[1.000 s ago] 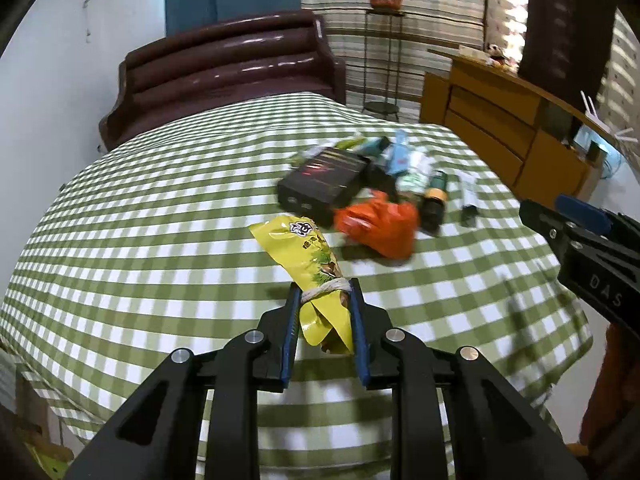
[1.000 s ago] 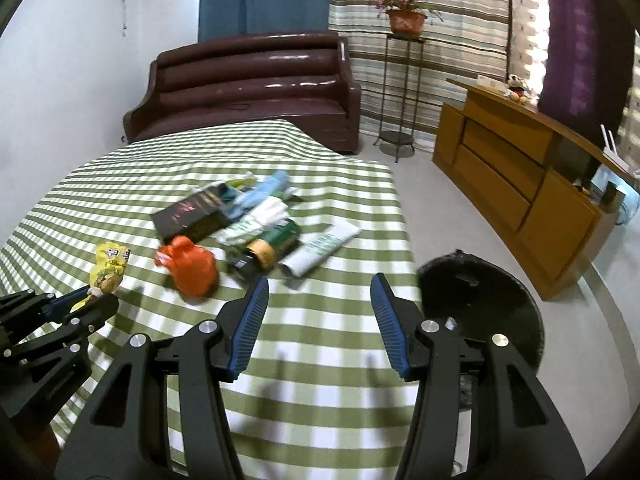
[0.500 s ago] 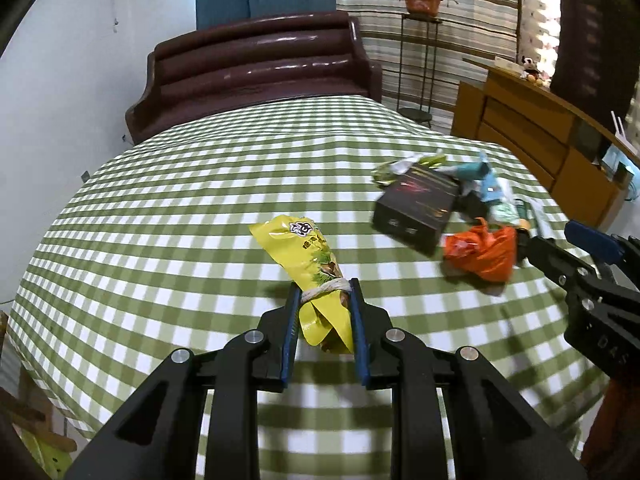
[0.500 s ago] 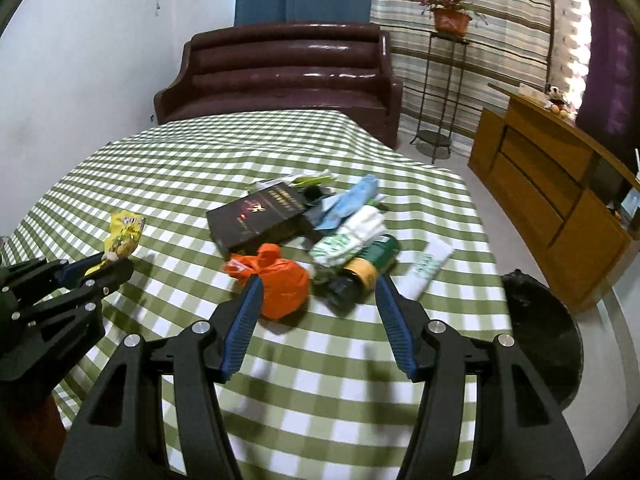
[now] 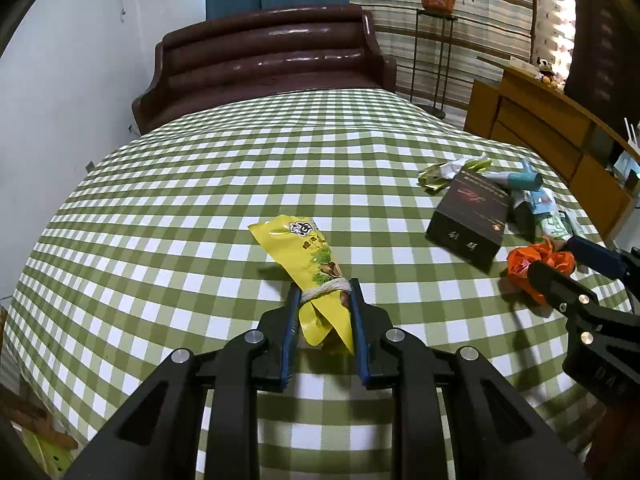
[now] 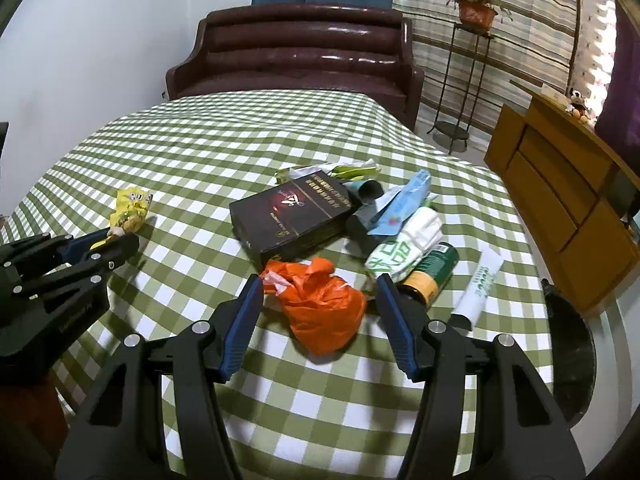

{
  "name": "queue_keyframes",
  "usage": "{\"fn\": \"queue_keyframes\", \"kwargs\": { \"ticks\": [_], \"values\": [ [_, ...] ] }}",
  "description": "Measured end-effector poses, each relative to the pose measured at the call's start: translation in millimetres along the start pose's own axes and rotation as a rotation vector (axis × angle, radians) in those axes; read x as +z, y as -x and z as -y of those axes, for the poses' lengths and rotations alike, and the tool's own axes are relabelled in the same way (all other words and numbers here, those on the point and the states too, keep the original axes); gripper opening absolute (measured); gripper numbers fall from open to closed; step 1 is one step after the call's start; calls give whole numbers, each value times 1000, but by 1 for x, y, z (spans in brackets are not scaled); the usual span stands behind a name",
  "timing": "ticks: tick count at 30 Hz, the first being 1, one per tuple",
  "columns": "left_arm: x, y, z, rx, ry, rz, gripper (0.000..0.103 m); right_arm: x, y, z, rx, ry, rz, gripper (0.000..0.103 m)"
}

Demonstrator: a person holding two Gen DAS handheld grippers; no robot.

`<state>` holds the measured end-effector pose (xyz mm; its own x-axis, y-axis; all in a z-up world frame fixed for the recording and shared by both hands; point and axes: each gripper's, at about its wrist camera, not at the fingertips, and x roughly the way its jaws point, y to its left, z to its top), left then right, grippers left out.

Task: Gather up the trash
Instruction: 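Grasp the orange bag with the right gripper while the left gripper holds the yellow wrapper, then carry the yellow wrapper and orange bag in both grippers over the bin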

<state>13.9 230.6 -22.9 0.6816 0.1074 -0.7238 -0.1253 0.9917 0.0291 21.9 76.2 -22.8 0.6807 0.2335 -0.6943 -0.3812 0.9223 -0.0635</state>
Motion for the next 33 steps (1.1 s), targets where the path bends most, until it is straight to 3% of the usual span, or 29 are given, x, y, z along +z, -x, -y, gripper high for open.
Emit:
{"fn": "queue_keyframes", "kwargs": {
  "ticks": [7, 9, 19, 27, 33],
  "values": [
    [-3, -3, -5, -3, 7, -10, 24, -2, -10, -8, -10, 23, -29, 56],
    [-2, -5, -6, -3, 9, -12, 24, -3, -12, -9, -7, 26, -40, 51],
    [-2, 0, -5, -1, 11, -2, 24, -6, 6, -8, 9, 39, 2, 49],
    [4, 20, 19, -34, -11, 43, 24, -9, 39, 31, -40, -38, 75, 49],
    [8, 33, 60, -100, -56, 68, 24, -21, 60, 84, -143, -119, 99, 49]
  ]
}}
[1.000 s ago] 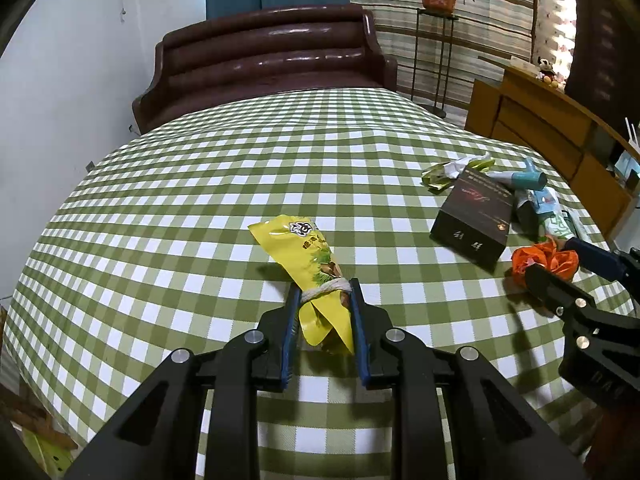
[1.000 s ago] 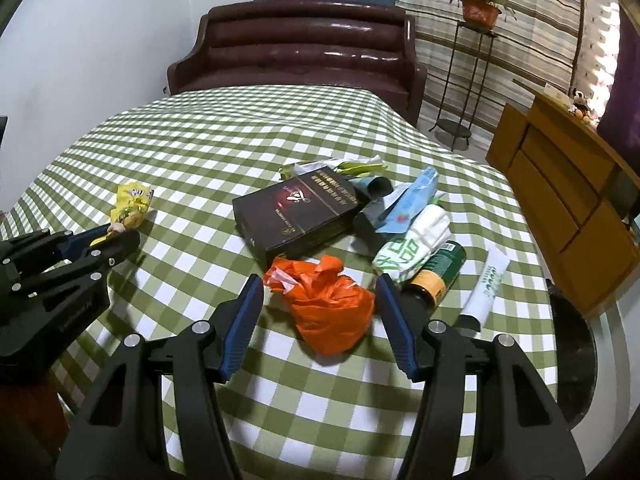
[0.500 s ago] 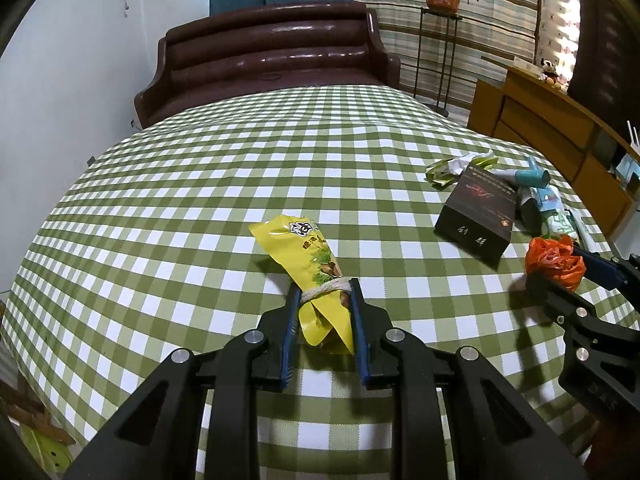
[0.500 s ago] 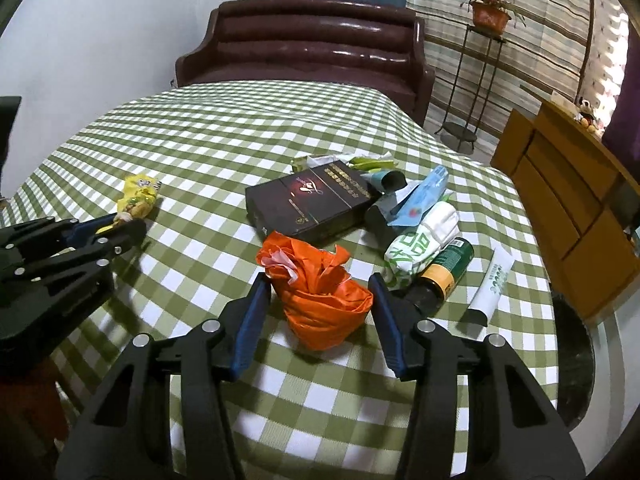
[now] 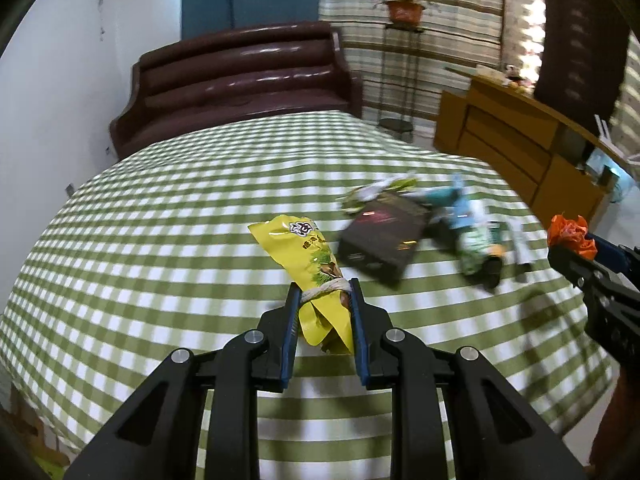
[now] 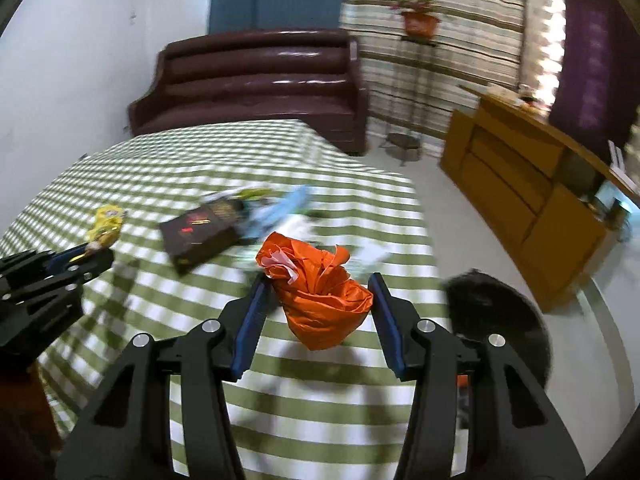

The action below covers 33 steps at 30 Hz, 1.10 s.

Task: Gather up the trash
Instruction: 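Carry the yellow wrapper and orange bag in both grippers over the bin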

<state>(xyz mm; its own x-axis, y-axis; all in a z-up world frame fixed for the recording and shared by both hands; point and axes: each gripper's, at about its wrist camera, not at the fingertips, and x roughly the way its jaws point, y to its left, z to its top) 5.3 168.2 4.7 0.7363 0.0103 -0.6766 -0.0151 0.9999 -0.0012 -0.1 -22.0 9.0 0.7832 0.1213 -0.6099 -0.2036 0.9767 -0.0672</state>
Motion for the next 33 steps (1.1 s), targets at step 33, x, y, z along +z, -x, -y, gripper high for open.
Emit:
{"fn": "queue_keyframes", "kwargs": {
  "ticks": [33],
  "values": [
    [30, -40, 251, -273, -314, 28, 24, -44, -10, 208, -297, -262, -6, 49]
  ]
}}
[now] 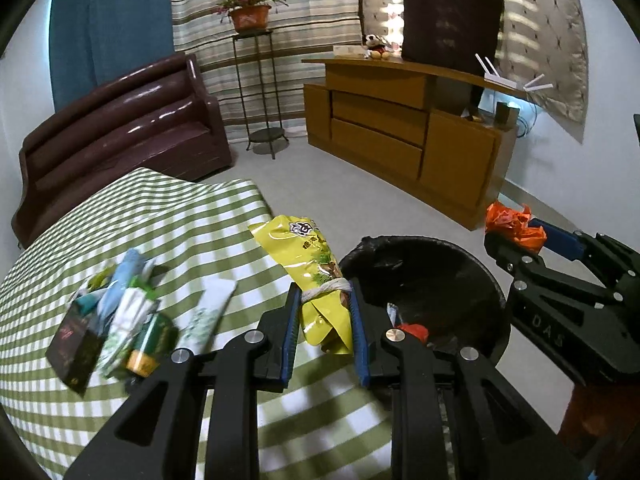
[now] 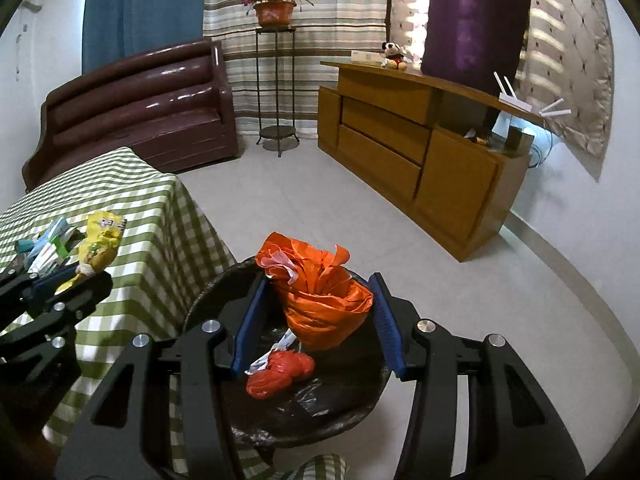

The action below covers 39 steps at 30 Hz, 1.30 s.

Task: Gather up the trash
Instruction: 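Carry the yellow wrapper and orange bag in both grippers over the bin, then open both grippers to drop the yellow wrapper and orange bag into the bin, then move the right gripper back to the table and grasp the white tube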

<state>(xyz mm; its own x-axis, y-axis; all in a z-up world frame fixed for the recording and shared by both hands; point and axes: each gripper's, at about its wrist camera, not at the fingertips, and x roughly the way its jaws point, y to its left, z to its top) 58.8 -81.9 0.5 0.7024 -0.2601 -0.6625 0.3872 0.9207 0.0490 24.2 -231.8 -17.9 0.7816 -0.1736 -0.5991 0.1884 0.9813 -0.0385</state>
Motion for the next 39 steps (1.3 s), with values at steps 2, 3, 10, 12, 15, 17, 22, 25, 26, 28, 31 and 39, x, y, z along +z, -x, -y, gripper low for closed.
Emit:
{"fn": "queue_keyframes", "kwargs": {
  "ticks": [2, 3, 10, 12, 15, 17, 22, 25, 26, 28, 31, 39],
  "values": [
    [2, -4, 4, -3, -10, -3, 24, 0, -4, 3, 0, -7, -4, 49],
    [4, -7, 6, -4, -16, -5, 24, 1, -6, 6, -2, -10, -5, 49],
    [9, -23, 15, 7, -38, -25, 25, 1, -20, 10, -6, -36, -19, 50],
    [9, -26, 17, 16, -37, -29, 27, 1, -22, 11, -5, -43, -21, 51],
    [10, -29, 16, 9, -32, -45, 38, 1, -25, 13, -6, -49, -25, 51],
    [11, -29, 15, 11, -29, -42, 42, 1, -25, 15, -7, -57, -25, 51],
    [11, -28, 14, 13, -28, -44, 46, 1, -25, 18, -8, -65, -23, 58],
    [12, -28, 13, 14, -27, -42, 50, 0, -24, 19, -11, -69, -23, 58],
    [12, -27, 13, 16, -24, -41, 50, 1, -24, 20, -12, -70, -20, 58],
    [14, -28, 13, 18, -21, -40, 51, 2, -24, 20, -21, -70, -21, 60],
    [13, -27, 11, 19, -17, -39, 53, 2, -23, 23, -37, -74, -20, 70],
    [9, -12, -5, 49, -2, -26, 60, 2, -15, 11, -82, -53, 12, 88]
  ]
}}
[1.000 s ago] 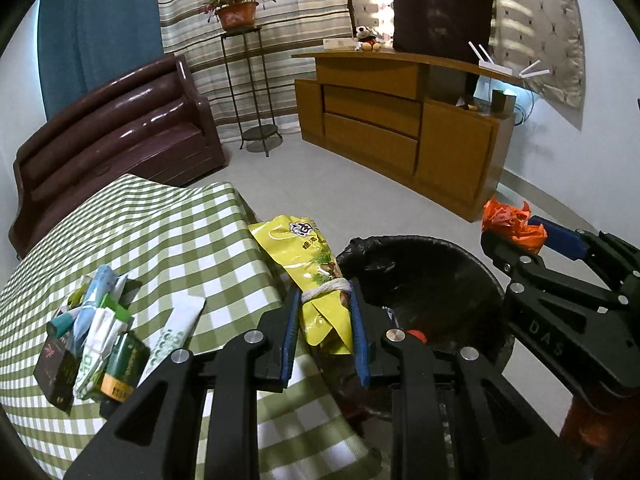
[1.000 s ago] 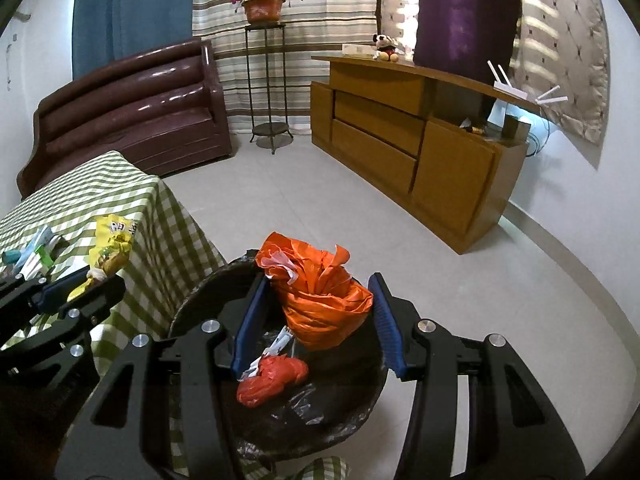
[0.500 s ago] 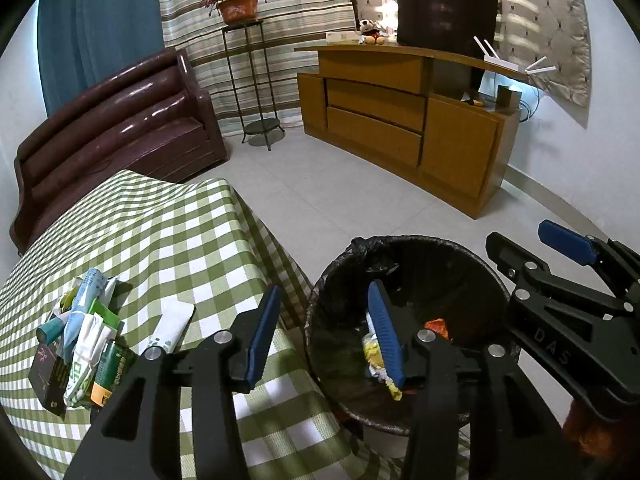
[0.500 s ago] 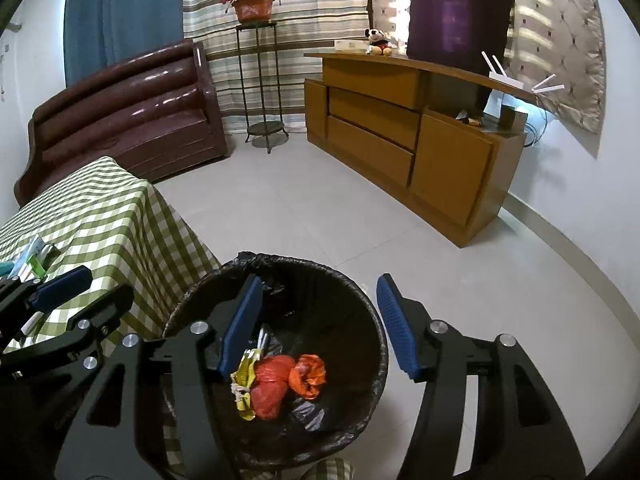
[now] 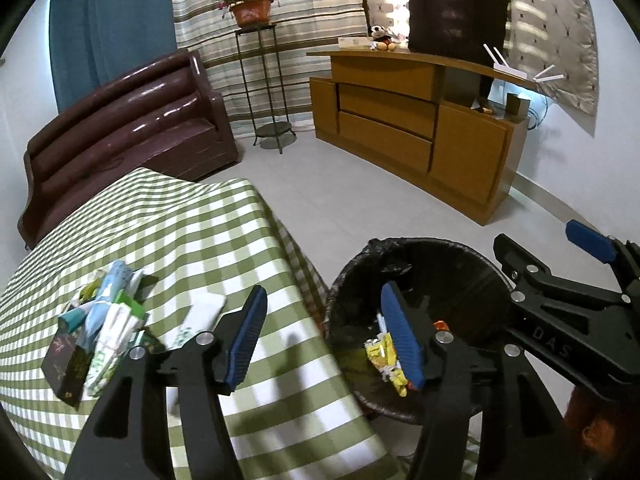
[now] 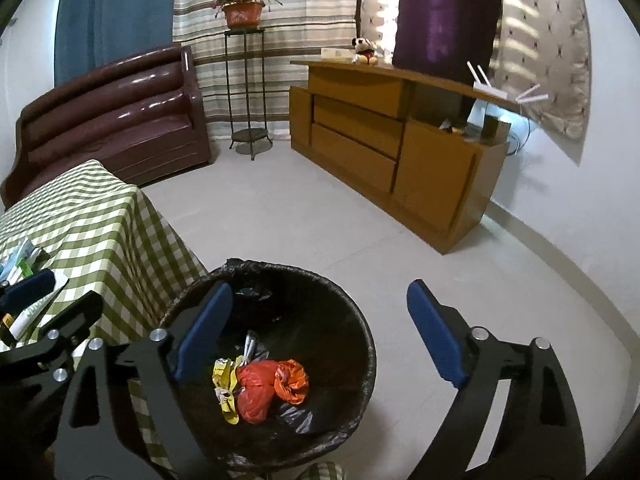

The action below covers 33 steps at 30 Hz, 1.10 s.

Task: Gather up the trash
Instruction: 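Move the right gripper back to the table and grasp the white tube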

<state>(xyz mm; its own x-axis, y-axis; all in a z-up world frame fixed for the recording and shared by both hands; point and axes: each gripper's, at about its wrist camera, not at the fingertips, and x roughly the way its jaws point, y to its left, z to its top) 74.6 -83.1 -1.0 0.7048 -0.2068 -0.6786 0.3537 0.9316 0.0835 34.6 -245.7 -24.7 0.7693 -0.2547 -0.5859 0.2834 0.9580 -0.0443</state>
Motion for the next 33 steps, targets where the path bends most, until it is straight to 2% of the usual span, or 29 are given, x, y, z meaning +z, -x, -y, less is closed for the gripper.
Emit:
{"fn": "queue_keyframes", "kwargs": {
  "ticks": [4, 16, 26, 33],
  "values": [
    [-4, 9, -17, 32, 20, 5, 62, -1, 5, -15, -10, 17, 4, 88],
    [-29, 43, -90, 139, 113, 2, 62, 0, 15, -84, 130, 86, -60, 88],
    [-61, 69, -160, 281, 189, 2, 64, -6, 31, -159, 216, 188, -76, 87],
    [-75, 73, -194, 311, 250, -10, 64, -8, 36, -199, 246, 227, -100, 87]
  ]
}}
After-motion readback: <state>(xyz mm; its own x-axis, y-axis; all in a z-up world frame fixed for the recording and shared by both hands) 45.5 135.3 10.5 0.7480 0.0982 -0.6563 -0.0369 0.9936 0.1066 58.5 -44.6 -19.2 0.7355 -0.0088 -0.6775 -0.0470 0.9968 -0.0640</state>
